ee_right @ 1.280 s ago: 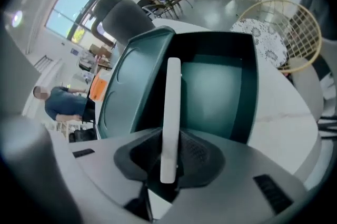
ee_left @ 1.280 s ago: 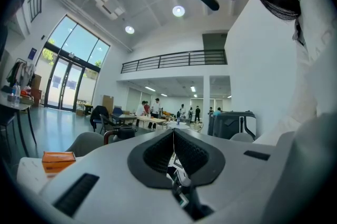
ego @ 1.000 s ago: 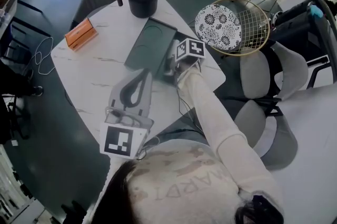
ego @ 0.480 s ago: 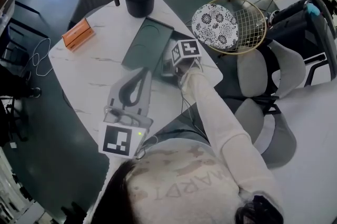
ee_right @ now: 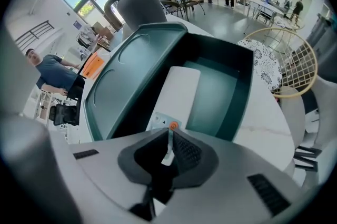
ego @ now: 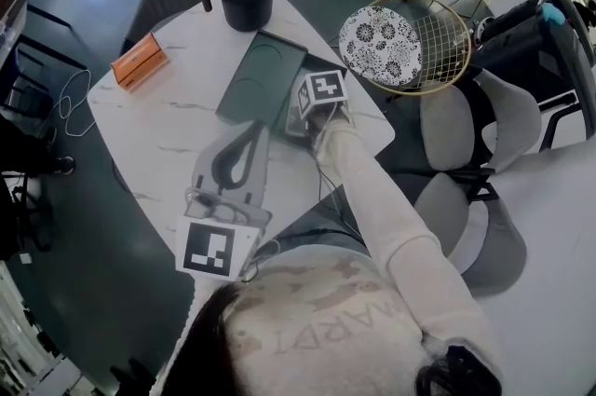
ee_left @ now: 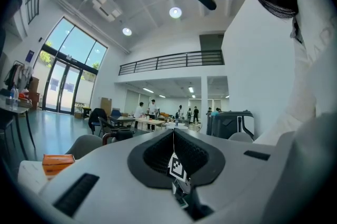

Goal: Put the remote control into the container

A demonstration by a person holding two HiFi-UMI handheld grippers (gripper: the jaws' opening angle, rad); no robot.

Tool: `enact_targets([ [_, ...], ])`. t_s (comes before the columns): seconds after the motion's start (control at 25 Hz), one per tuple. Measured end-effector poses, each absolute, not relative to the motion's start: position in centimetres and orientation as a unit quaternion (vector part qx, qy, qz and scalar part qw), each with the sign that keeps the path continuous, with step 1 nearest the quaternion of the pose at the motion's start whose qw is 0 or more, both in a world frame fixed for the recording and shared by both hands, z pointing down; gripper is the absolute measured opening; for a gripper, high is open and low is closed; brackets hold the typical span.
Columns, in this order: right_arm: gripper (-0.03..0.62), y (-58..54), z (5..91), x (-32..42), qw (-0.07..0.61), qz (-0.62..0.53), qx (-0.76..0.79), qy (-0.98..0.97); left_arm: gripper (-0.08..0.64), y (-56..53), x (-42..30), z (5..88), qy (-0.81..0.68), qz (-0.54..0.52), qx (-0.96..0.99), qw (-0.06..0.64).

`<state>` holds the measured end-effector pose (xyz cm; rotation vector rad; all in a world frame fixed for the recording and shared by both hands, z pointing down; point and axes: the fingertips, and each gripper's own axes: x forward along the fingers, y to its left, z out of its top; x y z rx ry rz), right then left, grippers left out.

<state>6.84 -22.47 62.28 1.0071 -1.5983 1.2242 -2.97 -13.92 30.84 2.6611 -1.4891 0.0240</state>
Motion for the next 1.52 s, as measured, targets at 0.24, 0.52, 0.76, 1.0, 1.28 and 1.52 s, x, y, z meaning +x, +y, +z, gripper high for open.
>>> enact_targets([
  [0.24, 0.032, -22.8, 58.6, 5.3, 0.322, 0.43, 0.392, -0.747, 0.012, -13.0, -3.9, 31.0, -0.495, 0.013, 0.868, 0.043],
  [0.52, 0.031, -19.6, 50.2, 5.0, 0.153, 0.258, 0.408, -0.862, 0.012, -11.2, -3.6, 30.7, -0.476, 0.009, 0.878, 0.037],
  [0.76, 0.031, -14.9, 42.9, 5.9, 0.081, 0.112, 0.434, -0.89, 0.012, -9.3, -1.8, 31.0, -0.444, 0.021, 0.895, 0.026],
  [1.0, 0.031, -10.3, 36.8, 7.1, 0.008, 0.075, 0.436, -0.897, 0.012, -6.5, 0.5, 29.7, -0.425, 0.021, 0.905, 0.002],
  [1.28, 0.031, -4.6, 32.0, 8.6, -0.039, 0.041, 0.434, -0.899, 0.012, -2.4, 2.7, 29.0, -0.424, 0.025, 0.905, -0.014],
  [1.52, 0.031, 0.6, 30.0, 10.6, -0.042, 0.026, 0.428, -0.902, 0.012, 2.6, 5.0, 28.4, -0.433, 0.027, 0.901, -0.013],
])
